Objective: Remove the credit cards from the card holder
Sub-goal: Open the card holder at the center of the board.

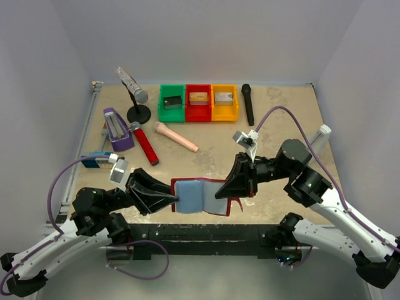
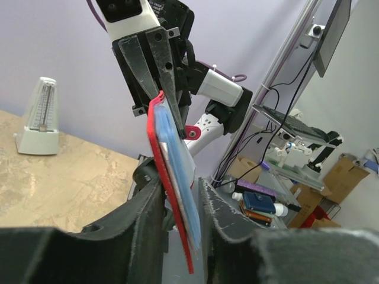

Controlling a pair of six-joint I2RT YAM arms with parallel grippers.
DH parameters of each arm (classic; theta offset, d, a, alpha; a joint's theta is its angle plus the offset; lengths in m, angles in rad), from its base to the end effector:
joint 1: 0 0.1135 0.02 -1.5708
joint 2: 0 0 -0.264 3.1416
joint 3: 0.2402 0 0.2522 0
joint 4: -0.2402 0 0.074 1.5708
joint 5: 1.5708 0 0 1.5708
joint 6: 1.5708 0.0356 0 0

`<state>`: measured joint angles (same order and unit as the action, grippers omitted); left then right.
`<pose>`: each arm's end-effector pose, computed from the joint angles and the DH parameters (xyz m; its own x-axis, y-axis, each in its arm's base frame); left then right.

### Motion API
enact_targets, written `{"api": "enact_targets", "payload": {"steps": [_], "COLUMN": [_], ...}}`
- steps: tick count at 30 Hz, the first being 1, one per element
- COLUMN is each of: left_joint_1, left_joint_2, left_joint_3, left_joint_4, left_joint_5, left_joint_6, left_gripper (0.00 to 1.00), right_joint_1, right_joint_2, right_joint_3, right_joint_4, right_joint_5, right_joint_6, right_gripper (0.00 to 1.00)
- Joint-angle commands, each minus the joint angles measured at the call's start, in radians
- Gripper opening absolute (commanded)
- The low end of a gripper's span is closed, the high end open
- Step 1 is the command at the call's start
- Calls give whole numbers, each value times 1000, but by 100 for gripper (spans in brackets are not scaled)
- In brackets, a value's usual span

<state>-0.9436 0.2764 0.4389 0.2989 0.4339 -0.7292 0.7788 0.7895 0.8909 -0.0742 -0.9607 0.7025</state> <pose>0.0426 -0.0843 0.3317 -0.4418 -0.4205 -0.7924 0.8867 -0.0704 -0.4570 0.0977 0.1374 0.3880 -0.6220 -0.0938 -0.7773 -0.7647 -0.1403 0.6289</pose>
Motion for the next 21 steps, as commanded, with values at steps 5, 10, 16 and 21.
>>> {"api": "enact_targets", "payload": {"steps": [5,10,16,21], "left_joint_1": [2,2,2,2], "left_joint_2": [32,21,20,118], "left_joint_3": [27,32,66,262], "left_joint_4": [36,22,-20,-347], "left_joint_5": [42,43,34,-64], "left_joint_6": [8,16,24,82], "left_gripper": [19,8,0,0], "right_joint_1": [-3,-3,-4,-4], "right_joint_2": [-10,-10,-7,5], "right_joint_3": [14,17,23,28], "right_joint_4": [22,7,-32,-36], "right_joint_5": [7,17,62,111], "right_joint_6": [-20,-27,-43,-28], "right_gripper": [0,0,1,55]}}
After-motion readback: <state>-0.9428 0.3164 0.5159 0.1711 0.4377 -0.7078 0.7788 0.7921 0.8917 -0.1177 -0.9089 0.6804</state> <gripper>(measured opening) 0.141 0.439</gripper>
